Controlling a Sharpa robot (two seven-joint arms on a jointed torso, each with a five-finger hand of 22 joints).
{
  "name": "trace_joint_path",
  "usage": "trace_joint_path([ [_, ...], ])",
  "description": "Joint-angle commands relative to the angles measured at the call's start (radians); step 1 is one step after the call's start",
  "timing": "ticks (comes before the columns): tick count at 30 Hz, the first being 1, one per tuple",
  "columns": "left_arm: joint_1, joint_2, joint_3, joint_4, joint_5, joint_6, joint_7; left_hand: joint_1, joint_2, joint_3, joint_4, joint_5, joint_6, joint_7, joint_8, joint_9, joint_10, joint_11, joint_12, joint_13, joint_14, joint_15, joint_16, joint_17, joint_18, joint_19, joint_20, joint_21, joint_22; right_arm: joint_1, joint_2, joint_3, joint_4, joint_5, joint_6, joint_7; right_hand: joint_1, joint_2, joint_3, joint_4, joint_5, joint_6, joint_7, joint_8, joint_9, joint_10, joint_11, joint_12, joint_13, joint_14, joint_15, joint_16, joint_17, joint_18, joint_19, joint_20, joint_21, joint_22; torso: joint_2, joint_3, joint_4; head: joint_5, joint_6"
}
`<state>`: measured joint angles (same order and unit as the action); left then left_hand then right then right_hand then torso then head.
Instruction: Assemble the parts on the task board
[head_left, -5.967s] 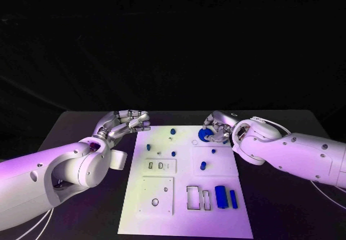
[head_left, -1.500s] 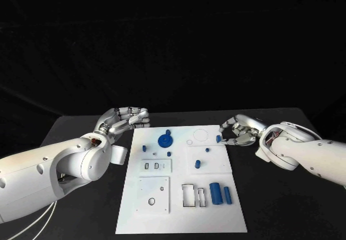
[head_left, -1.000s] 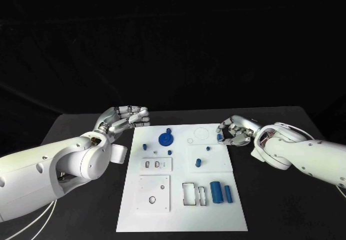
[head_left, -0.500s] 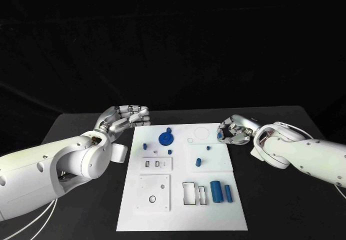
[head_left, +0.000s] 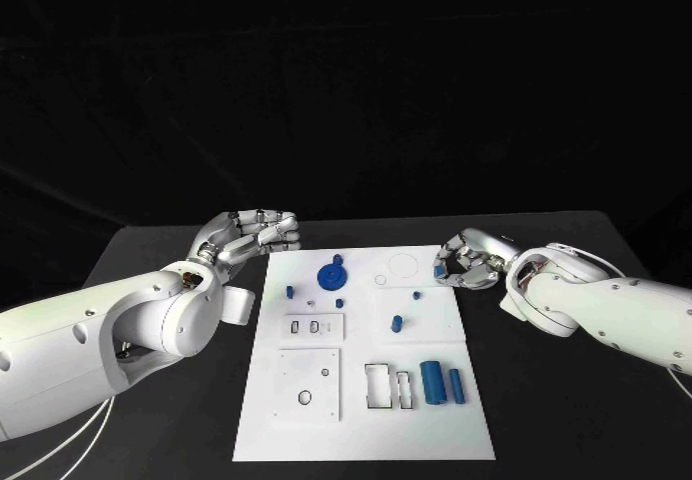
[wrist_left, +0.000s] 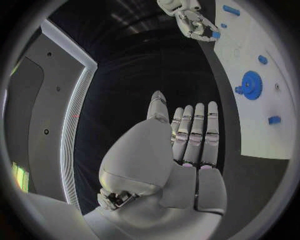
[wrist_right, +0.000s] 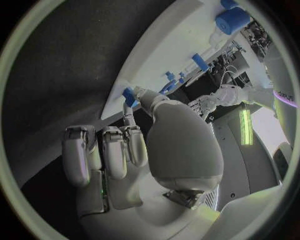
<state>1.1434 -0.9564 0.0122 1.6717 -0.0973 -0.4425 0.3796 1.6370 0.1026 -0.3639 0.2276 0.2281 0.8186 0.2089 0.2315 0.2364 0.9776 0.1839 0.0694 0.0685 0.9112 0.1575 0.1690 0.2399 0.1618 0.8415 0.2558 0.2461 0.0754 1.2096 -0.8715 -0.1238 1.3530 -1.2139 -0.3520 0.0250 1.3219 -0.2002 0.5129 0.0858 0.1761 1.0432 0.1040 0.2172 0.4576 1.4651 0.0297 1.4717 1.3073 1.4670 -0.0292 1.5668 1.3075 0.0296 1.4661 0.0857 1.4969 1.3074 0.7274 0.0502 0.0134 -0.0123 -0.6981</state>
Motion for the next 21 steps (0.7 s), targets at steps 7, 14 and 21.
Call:
trace_joint_path([
  [7, 0.001, -0.001, 0.001, 0.003, 0.001, 0.015, 0.009, -0.002, 0.008, -0.001, -0.007, -0.002, -0.008, 0.019, -0.006, 0.001, -0.007, 0.001, -0.004, -0.001, -0.009, 0.001, -0.006, 0.001, 0.016, 0.001, 0.005, -0.003, -0.002, -0.001, -0.003, 0.000, 0.025, -0.033, -0.077, -0.024, -0.003, 0.025, 0.013, -0.003, 0.001, 0.022, -0.014, 0.017, 0.015, 0.033, -0.012, 0.010, 0.165, 0.104, -0.011, 0.004, 0.263, -0.010, 0.053, -0.010, 0.013, 0.219, 0.000, -0.0001, -0.0002, 0.003, -0.004],
  [14, 0.001, -0.002, 0.001, -0.001, 0.001, 0.015, 0.009, -0.002, 0.008, -0.001, -0.007, -0.002, -0.008, 0.019, -0.006, 0.001, -0.007, 0.001, -0.004, -0.001, -0.009, 0.001, -0.006, 0.001, 0.016, 0.001, 0.005, -0.003, -0.002, 0.017, -0.014, 0.003, 0.125, -0.052, -0.108, -0.109, -0.011, 0.027, 0.016, -0.002, 0.006, 0.022, -0.015, 0.018, 0.017, 0.033, -0.014, 0.010, 0.165, 0.104, -0.013, 0.004, 0.263, -0.012, 0.058, -0.013, 0.019, 0.224, -0.001, -0.0024, 0.0009, 0.010, -0.008],
  [21, 0.001, 0.001, 0.001, -0.005, 0.001, 0.016, 0.007, -0.001, 0.010, -0.004, -0.010, -0.003, -0.009, 0.019, -0.006, 0.003, -0.009, 0.002, -0.004, -0.001, -0.010, 0.001, -0.008, 0.002, 0.016, 0.001, 0.005, -0.004, -0.002, 0.035, 0.024, 0.004, 0.214, -0.075, -0.109, -0.205, -0.020, 0.029, 0.018, 0.000, 0.007, 0.016, -0.015, 0.016, 0.018, 0.029, -0.015, 0.004, 0.159, 0.104, -0.014, 0.004, 0.263, -0.012, 0.057, -0.015, 0.018, 0.222, -0.003, -0.0041, 0.0001, 0.028, -0.010],
])
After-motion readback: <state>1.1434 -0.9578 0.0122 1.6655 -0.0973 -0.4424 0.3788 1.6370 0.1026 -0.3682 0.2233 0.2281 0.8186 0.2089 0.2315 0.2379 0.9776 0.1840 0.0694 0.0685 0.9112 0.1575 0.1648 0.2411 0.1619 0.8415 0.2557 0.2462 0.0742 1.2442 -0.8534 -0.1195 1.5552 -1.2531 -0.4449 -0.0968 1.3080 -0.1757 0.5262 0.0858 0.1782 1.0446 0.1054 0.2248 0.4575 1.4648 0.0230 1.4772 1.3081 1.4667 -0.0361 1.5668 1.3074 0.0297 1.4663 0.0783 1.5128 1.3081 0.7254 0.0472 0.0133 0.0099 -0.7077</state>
